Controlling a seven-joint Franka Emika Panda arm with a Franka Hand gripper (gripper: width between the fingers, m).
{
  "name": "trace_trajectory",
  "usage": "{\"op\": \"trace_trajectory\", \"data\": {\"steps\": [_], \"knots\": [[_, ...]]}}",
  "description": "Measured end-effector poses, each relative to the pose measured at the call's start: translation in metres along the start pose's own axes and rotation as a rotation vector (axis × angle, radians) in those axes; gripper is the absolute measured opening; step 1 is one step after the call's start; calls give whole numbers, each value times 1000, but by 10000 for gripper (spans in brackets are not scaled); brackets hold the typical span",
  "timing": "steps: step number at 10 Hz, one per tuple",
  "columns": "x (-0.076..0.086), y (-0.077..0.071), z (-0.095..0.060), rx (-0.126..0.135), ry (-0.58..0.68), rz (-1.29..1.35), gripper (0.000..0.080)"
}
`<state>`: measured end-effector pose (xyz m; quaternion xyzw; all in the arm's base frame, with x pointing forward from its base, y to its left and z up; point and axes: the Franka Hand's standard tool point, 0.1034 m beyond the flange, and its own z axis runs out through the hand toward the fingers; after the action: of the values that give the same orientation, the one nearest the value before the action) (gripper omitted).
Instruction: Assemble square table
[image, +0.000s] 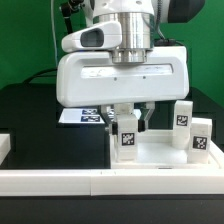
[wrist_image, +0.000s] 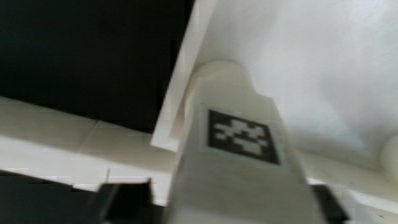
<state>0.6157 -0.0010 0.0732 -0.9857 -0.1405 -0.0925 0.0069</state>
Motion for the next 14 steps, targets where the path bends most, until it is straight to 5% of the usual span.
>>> {"op": "trace_trajectory", "data": {"steps": [1,5,8,14], "knots": [[0,0,0,0,0,11,290],[0,0,0,11,19,400,290],[-3,1,2,68,35,947,290],[-3,-1,2,77,2,1427,290]]}}
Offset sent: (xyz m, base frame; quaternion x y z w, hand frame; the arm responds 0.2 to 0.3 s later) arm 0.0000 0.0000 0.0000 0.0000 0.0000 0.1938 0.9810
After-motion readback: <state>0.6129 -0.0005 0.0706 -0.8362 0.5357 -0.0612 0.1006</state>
